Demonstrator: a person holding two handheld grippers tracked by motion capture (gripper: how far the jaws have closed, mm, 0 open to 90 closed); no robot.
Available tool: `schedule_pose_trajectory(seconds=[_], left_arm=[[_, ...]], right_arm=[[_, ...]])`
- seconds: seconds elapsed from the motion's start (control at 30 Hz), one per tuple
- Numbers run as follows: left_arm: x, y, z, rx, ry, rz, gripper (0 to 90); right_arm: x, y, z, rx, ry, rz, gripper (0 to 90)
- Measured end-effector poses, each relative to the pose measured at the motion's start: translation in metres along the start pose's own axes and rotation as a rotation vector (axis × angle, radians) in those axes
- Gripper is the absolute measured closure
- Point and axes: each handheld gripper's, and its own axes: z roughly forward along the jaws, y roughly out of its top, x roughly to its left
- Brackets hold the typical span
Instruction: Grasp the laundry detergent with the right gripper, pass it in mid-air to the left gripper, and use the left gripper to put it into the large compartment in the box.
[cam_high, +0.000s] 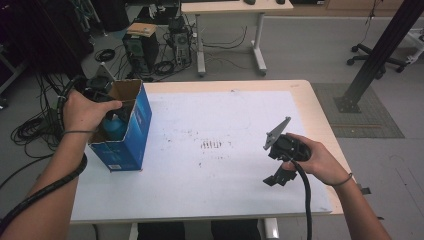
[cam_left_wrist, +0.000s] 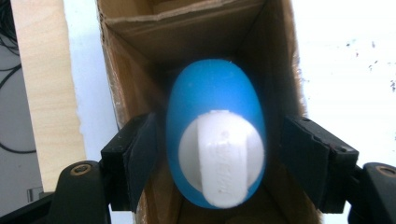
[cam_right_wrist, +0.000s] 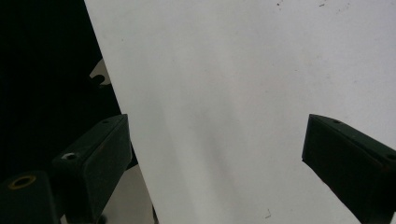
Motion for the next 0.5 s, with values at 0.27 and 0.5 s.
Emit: schedule_pose_trajectory(seconds=[0.27, 0.5], left_arm=[[-0.004, 0.003, -0.019, -0.018, 0.008, 0.016, 26.0], [-0.007, 0.006, -0.049, -0.034, -0.008, 0.038, 22.2]], right_arm=[[0.000, 0.003, 0.000, 0.001, -0.001, -0.007, 8.2], [-0.001, 0.004, 0.000, 0.000, 0.002, -0.002, 8.1]])
